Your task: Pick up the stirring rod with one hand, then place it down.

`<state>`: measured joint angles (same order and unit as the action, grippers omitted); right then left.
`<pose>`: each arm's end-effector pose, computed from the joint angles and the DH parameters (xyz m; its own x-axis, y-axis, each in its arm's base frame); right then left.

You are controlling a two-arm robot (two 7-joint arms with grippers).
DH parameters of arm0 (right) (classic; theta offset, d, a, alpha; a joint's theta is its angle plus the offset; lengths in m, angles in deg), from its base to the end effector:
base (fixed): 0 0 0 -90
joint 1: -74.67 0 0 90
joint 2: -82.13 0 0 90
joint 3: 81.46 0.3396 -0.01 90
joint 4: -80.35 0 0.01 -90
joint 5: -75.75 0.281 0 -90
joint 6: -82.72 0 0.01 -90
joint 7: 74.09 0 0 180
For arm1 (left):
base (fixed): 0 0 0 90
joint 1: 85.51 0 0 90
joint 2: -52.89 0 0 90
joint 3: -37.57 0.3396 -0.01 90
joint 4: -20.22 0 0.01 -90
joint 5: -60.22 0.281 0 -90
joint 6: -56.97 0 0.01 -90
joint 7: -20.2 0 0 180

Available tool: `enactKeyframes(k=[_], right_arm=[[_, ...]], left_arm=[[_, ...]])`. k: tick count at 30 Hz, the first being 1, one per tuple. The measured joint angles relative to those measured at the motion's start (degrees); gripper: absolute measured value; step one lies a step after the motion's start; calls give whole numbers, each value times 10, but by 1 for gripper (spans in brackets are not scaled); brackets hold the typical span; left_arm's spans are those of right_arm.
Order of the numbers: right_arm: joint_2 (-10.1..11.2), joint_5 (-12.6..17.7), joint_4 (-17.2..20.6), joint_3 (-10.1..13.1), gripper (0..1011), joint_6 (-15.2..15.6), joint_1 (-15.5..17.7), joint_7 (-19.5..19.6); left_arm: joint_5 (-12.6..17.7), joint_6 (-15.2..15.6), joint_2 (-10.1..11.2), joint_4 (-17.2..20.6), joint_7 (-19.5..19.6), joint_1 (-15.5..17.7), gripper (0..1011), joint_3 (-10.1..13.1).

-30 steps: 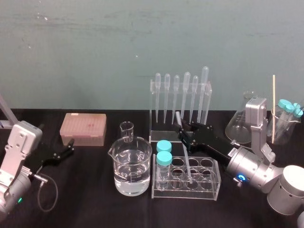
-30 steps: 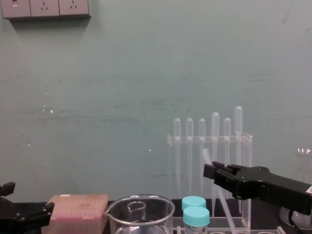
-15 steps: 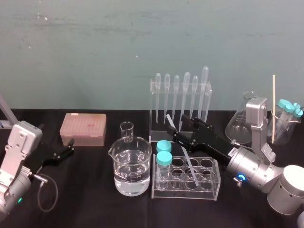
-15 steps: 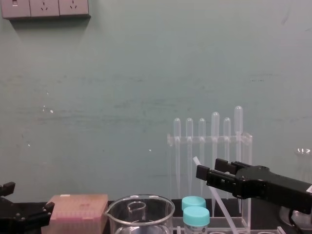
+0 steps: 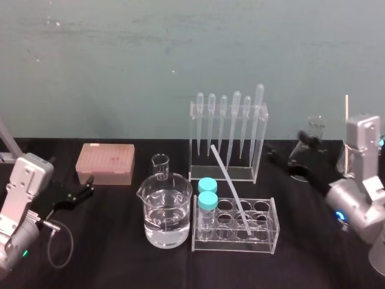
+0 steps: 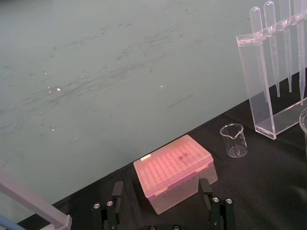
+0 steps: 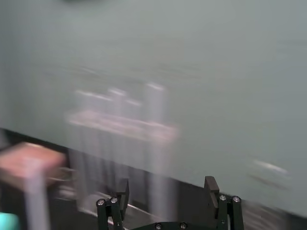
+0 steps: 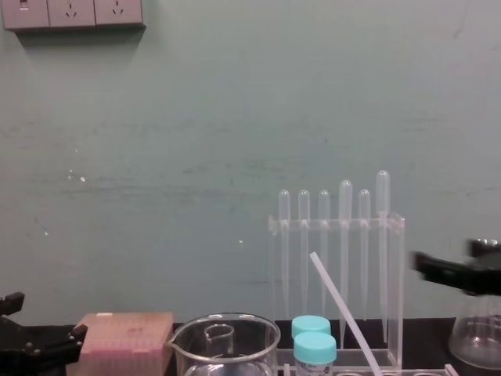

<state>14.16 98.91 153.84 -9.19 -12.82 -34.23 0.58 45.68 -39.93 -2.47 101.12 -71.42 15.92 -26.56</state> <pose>0.3981 -0.0812 -0.3204 0.4213 -0.9051 0.0571 0.9057 0.4232 0.0253 0.3399 0.1182 -0.3370 0.2924 0.8802 0.3738 -0.9552 0.2874 0.0705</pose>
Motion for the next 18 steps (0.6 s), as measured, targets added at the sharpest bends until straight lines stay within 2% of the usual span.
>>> enactKeyframes(k=[1,4,5,6,10,18], right_arm=[[4,-15,9,9,1003,12,11,34],[5,-36,20,24,1003,39,30,88],[5,-36,20,24,1003,39,30,88],[5,-42,22,29,1003,51,37,104],[-2,-46,22,36,1003,81,50,119],[-8,-50,16,38,1003,95,53,118]], left_arm=[[0,0,0,0,0,0,1000,0],[0,0,0,0,0,0,1000,0],[0,0,0,0,0,0,1000,0],[0,0,0,0,0,0,1000,0],[0,0,0,0,0,0,1000,0],[0,0,0,0,0,0,1000,0]])
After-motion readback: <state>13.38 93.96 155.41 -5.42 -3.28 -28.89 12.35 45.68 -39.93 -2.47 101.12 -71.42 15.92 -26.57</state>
